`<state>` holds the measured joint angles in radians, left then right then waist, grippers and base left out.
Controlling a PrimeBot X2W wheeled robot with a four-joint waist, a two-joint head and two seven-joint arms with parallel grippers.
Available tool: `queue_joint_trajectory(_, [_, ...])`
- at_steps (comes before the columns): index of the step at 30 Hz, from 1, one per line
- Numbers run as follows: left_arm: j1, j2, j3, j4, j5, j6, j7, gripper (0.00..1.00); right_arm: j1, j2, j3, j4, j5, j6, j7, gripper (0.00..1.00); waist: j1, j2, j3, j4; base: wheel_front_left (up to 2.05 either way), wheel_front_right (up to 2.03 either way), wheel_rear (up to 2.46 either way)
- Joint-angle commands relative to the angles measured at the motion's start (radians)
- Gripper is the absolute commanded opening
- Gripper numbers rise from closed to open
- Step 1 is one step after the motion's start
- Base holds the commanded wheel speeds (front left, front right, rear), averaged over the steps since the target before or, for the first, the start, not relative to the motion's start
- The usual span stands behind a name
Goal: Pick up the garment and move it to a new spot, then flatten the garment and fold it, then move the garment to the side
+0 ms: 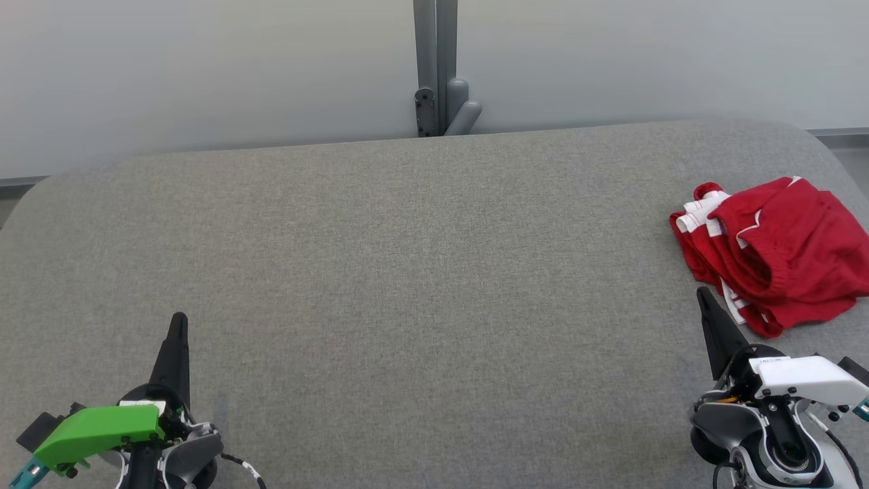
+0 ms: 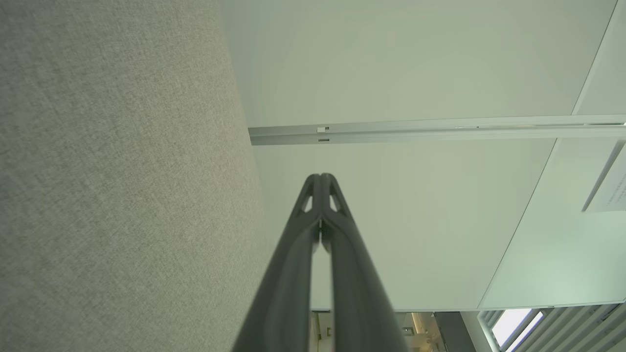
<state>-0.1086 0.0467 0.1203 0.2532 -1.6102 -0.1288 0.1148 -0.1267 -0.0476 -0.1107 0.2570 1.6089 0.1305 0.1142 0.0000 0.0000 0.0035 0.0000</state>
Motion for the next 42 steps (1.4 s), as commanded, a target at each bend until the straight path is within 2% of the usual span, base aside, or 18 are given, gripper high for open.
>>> queue_joint_trajectory(1, [-0.012,0.007,0.0,-0.005,-0.003,-0.005,0.004,0.0,0.013,-0.005,-0.001,-0.005,0.006,0.0,0.001,0.0,0.0,0.0,0.0,0.0,0.0,0.0,0.0])
queue_joint_trajectory(42, [-0.012,0.007,0.0,-0.005,-0.003,-0.005,0.004,0.0,0.013,-0.005,-0.001,-0.005,0.006,0.0,0.001,0.0,0.0,0.0,0.0,0.0,0.0,0.0,0.0])
